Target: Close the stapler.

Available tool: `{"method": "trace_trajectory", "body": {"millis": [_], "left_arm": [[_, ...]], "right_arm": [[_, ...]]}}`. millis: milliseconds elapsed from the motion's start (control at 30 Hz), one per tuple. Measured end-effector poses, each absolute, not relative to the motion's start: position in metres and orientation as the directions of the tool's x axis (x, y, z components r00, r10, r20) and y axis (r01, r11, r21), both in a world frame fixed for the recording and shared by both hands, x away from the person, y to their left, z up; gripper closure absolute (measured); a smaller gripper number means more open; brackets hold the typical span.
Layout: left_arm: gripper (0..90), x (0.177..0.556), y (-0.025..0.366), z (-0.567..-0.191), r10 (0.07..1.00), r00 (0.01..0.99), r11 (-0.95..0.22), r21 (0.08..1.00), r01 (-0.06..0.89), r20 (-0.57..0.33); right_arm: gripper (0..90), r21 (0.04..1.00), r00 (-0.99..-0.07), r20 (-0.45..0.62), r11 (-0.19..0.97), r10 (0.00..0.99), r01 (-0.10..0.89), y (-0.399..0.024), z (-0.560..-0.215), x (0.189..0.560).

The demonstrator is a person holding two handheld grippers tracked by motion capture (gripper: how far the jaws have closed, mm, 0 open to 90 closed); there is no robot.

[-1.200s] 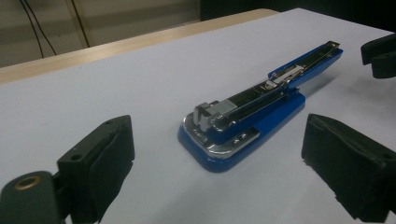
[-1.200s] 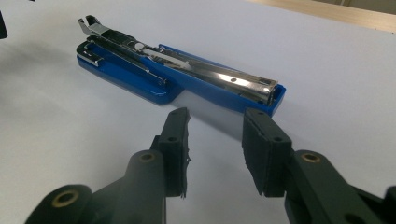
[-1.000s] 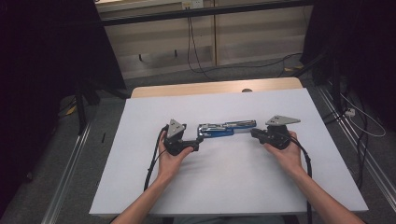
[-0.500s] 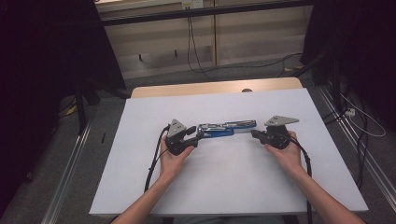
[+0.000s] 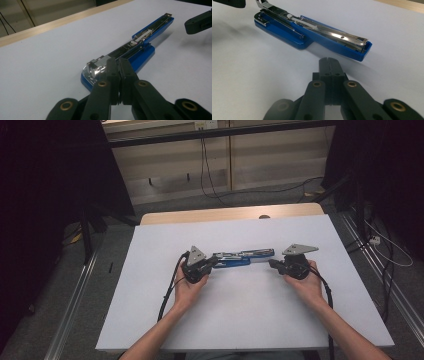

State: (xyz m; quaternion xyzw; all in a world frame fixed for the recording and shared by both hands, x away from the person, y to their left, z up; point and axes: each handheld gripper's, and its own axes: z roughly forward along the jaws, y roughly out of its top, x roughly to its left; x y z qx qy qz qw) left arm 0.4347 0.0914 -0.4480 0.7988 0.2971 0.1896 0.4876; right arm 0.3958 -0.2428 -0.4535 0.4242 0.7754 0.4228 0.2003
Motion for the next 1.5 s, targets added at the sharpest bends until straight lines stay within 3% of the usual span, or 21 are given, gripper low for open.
{"method": "trace_trajectory", "body": {"millis": [767, 1500], "left_arm": [[90.0, 0.451, 0.088, -0.459, 0.669, 0.744, -0.406, 0.837, 0.367, -0.002], [90.0, 0.451, 0.085, -0.459, 0.658, 0.752, -0.439, 0.832, 0.338, 0.042]], "right_arm": [[90.0, 0.79, -0.539, 0.053, 0.295, 0.84, 0.537, -0.245, -0.458, 0.404], [90.0, 0.759, -0.503, 0.005, 0.324, 0.865, 0.565, -0.241, -0.462, 0.417]]}}
